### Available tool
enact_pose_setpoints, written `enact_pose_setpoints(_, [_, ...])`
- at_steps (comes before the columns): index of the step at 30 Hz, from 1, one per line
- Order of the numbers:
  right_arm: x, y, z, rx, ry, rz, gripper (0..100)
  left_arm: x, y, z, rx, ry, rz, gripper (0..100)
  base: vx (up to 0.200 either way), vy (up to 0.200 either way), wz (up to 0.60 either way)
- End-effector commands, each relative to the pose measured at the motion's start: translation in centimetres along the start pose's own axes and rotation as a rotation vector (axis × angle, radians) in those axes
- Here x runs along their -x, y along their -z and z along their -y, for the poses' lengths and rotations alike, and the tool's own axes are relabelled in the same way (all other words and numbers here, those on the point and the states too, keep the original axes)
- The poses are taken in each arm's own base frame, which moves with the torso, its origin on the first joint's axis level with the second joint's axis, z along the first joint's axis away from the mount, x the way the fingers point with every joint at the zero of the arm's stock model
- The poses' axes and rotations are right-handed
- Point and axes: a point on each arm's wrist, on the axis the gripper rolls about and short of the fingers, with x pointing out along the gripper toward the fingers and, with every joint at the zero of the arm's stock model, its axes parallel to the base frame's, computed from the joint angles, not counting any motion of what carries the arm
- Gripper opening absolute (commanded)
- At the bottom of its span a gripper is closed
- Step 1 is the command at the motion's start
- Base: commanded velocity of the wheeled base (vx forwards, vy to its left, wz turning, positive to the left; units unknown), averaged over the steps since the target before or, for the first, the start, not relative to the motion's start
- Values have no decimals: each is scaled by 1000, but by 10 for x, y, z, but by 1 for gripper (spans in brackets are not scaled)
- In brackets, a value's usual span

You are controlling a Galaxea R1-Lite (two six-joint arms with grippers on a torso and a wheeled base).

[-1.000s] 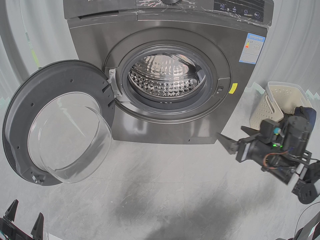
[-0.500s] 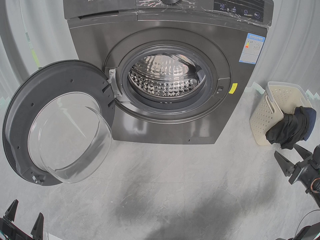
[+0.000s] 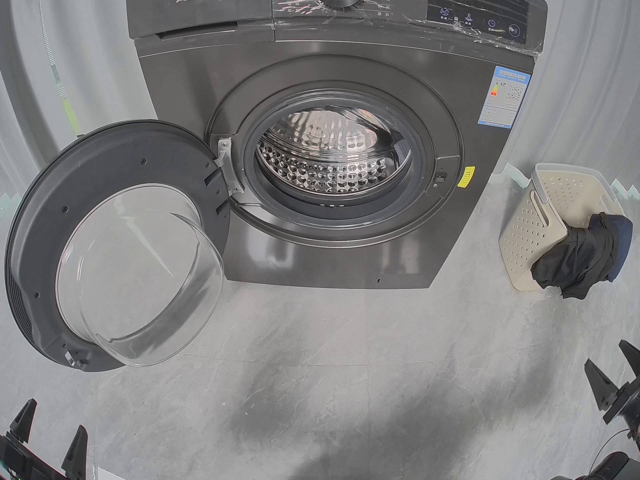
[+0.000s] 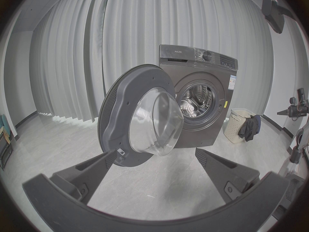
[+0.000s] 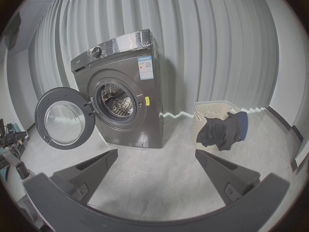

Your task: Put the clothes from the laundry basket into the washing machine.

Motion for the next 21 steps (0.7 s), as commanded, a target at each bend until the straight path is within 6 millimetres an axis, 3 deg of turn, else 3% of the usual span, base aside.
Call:
enact_pose_setpoints(1, [33,20,3,-3,38,117,100,0,4,0,0,0,4,100,0,0,0])
enact_pose_setpoints(5, [44,38,4,5,11,106,100,0,4,0,1,1,2,100,100,0,0])
enact_pose_setpoints(15, [50,51,0,88,17,84,100,0,4,0,1,0,2,100,200,0,0])
enact_pose_setpoints(21, [50,51,0,63,27,83,100,0,4,0,1,0,2,100,0,0,0])
